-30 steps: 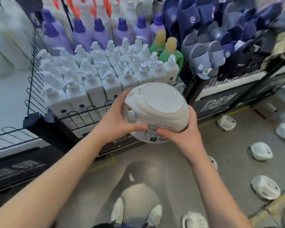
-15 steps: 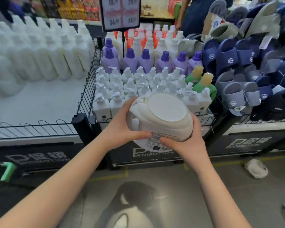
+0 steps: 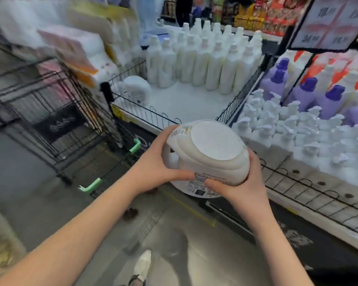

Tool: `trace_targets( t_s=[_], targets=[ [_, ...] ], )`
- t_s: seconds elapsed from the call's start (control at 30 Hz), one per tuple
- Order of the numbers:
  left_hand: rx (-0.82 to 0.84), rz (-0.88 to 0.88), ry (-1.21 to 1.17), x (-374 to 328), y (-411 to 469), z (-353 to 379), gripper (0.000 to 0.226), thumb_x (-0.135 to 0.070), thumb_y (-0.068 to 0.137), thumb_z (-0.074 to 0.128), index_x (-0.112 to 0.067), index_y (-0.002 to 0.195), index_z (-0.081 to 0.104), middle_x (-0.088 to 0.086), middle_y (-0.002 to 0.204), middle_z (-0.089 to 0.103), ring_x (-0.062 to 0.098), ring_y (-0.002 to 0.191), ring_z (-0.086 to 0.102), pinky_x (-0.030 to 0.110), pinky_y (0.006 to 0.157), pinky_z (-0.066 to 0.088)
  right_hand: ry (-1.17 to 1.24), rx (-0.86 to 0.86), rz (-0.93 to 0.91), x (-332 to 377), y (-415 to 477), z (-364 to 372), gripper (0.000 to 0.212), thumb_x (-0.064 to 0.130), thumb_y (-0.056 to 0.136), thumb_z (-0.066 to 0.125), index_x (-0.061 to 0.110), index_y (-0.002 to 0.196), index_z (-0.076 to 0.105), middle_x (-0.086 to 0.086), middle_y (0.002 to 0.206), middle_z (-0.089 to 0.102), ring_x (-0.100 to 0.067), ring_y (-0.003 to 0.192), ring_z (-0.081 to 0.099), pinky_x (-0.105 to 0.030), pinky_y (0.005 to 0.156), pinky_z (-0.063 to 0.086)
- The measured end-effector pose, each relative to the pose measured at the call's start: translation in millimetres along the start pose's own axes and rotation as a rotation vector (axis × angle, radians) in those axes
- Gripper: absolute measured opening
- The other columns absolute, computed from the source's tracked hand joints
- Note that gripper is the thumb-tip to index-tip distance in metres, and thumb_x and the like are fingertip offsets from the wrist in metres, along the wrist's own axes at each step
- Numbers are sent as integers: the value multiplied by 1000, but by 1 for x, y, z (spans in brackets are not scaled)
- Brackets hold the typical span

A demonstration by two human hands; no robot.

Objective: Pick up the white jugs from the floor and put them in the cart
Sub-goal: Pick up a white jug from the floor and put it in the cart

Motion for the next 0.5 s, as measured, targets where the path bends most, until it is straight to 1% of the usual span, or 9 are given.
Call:
trace_targets(
  t_s=[0.07,0.1,0.17,0.23,0.33,0.37,0.43,0.47,0.5],
  targets=[
    [-53,-17,8,12,-16,-33,119,-51,54,99,-56,151,30,-31,153,40,1,145,40,48,120,41,7,56,-33,8,2,35,123,31,50,106,43,151,37,31,139,51,19,125,51,-14,97,45],
    [-67,-23,2,18,-23,-48,119,-50,55,99,-54,153,31,-30,154,40,2,146,39,49,120,41,13,83,-42,13,1,51,125,33,49,107,45,151,37,33,138,51,20,123,51,-15,97,45],
    [-104,-27,-4,32,-37,-79,119,-47,58,101,-51,154,31,-28,155,41,3,147,39,51,119,41,16,125,-48,20,1,85,122,42,44,103,55,146,38,35,137,52,16,124,54,-24,103,49],
    [-143,-40,-2,45,-49,-110,115,-40,62,101,-52,153,32,-30,153,43,0,145,41,49,119,42,11,165,-59,29,5,120,114,43,44,101,63,138,40,36,134,54,12,125,56,-32,106,52],
    [-191,-46,-9,66,-62,-164,111,-31,65,100,-56,150,33,-35,148,44,-9,139,42,44,119,43,3,208,-87,44,14,179,118,45,45,102,58,144,39,29,140,53,6,129,56,-41,110,53],
    [-202,-48,-7,74,-65,-184,110,-31,65,99,-55,150,33,-36,147,44,-11,138,43,43,119,43,3,220,-101,49,17,201,117,45,45,102,61,142,39,28,141,54,6,129,56,-42,110,53],
    [-215,-50,-3,92,-68,-229,112,-31,65,99,-53,152,33,-35,147,45,-9,139,43,44,118,43,17,239,-125,57,22,248,112,45,46,102,68,135,40,33,138,55,9,127,57,-38,108,54],
    [-222,-54,-2,101,-68,-251,113,-32,64,100,-52,153,32,-35,147,45,-8,140,42,45,119,43,23,245,-129,61,25,272,111,46,45,102,69,134,40,35,136,56,9,127,57,-37,107,54],
    [-228,-60,-4,111,-69,-272,114,-34,64,100,-53,153,31,-35,148,44,-6,141,42,45,120,42,30,249,-125,65,28,296,112,47,43,101,68,135,40,35,136,56,9,127,57,-40,108,54]
  ],
)
Point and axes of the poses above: each hand's wrist, its own y-axis towards the middle knuckle, its own z-axis out of the palm, x = y × z, the point moved 1 cm from there along y, towards the middle knuckle
